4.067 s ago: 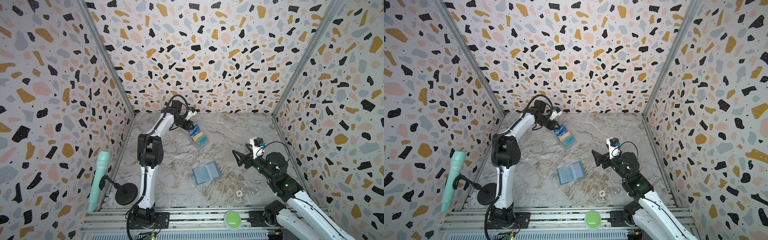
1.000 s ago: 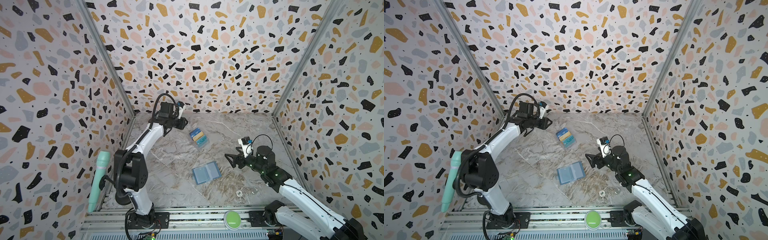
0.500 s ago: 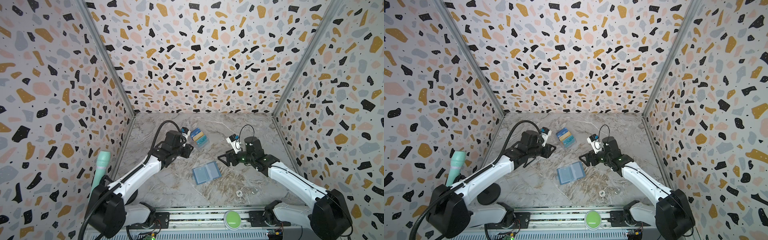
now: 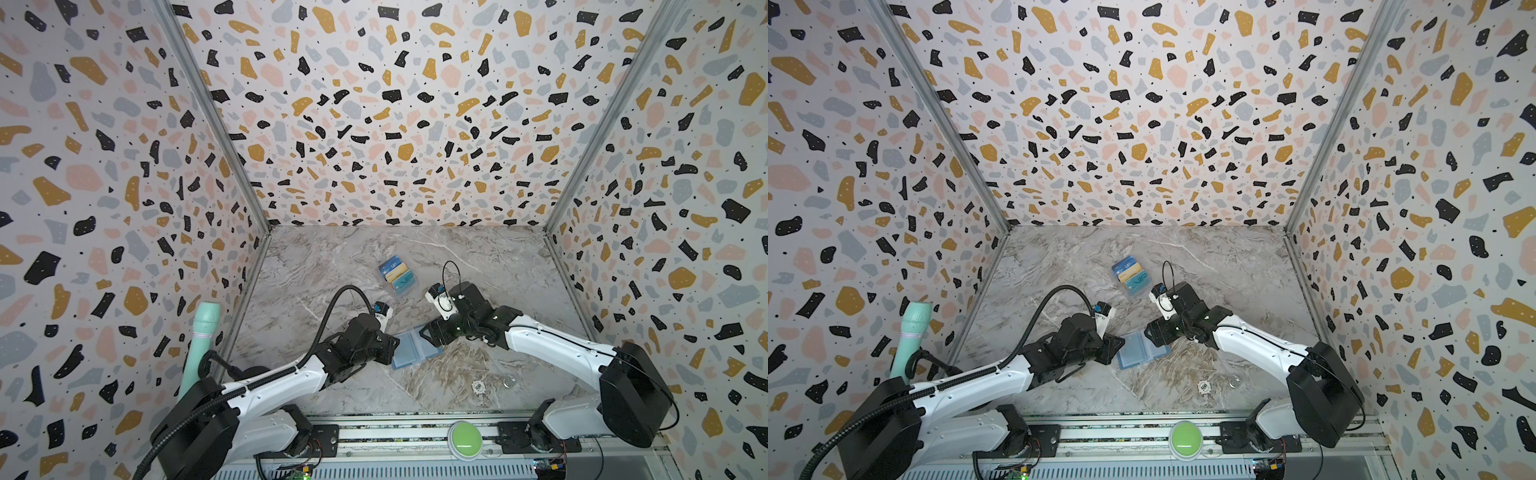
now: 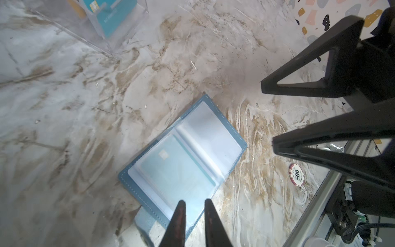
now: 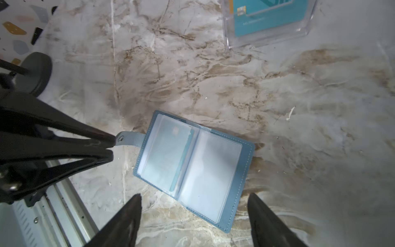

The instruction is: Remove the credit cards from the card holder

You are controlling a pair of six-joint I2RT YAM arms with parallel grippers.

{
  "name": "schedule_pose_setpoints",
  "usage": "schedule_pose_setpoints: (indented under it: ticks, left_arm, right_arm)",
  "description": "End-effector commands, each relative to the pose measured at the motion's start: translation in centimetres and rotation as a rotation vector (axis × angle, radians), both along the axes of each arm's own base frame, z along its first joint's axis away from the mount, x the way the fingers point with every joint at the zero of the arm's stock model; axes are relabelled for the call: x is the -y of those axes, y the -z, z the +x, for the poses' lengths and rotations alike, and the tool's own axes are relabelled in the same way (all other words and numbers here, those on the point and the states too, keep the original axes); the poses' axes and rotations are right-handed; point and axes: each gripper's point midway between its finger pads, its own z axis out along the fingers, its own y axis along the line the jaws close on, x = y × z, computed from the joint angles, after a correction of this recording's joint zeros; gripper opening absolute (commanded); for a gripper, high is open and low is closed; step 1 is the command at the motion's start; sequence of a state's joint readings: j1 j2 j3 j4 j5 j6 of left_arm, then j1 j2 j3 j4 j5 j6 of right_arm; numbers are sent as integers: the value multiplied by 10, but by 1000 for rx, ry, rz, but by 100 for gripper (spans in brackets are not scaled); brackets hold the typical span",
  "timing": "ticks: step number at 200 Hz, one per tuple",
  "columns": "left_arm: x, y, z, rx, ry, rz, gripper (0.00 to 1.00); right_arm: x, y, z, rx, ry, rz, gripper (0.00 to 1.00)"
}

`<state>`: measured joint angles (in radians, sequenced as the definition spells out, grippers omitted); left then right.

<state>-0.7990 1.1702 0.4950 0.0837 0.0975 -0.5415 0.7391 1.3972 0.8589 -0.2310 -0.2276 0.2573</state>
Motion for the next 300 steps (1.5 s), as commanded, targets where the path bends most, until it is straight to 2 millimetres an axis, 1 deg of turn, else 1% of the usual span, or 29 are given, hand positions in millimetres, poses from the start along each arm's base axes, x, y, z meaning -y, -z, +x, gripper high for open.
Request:
schedule_pose_setpoints:
  ticks: [1,23,40,57,72,98,117,121,139,174,198,235,252,300]
  left_arm:
    - [8,-9,13,46,-83,-73,16]
    - [4,8,14,14,-136,-32,10]
    - [1,18,11,-1,-157,4,6]
    - [-7,23,8,2,-199,19,2]
    - [-12,24,4,1,-223,-7,1]
    - [-19,30,-4,-13,-230,-25,0]
    - [-24,44,-10,-29,-219,5,0]
    - [-21,41,-8,-17,-217,-16,0]
    - [-22,50,-9,-26,-218,-3,0]
    - [-22,60,-9,-36,-219,6,0]
    - [-30,66,-9,-36,-244,24,0]
    - [-38,71,-12,-39,-275,15,0]
    - [-41,75,-13,-41,-282,20,0]
    - [-42,75,-12,-38,-294,7,0]
  right_arm:
    - [1,-4,9,31,59,-40,75]
    - [-3,-1,8,24,60,-44,71]
    - [-6,3,6,24,55,-56,70]
    - [-10,6,4,27,45,-71,71]
    - [-16,11,2,30,27,-91,70]
    - [-28,16,-1,38,-3,-118,69]
    - [-37,21,-2,38,-19,-132,71]
    - [-38,23,-2,38,-25,-136,72]
    - [-47,30,-5,32,-54,-157,76]
    - [-64,43,-11,35,-96,-213,76]
    - [-71,51,-14,26,-105,-227,75]
    - [-76,61,-19,10,-117,-235,74]
    - [-75,68,-20,5,-113,-255,74]
    - [-68,78,-18,1,-92,-298,65]
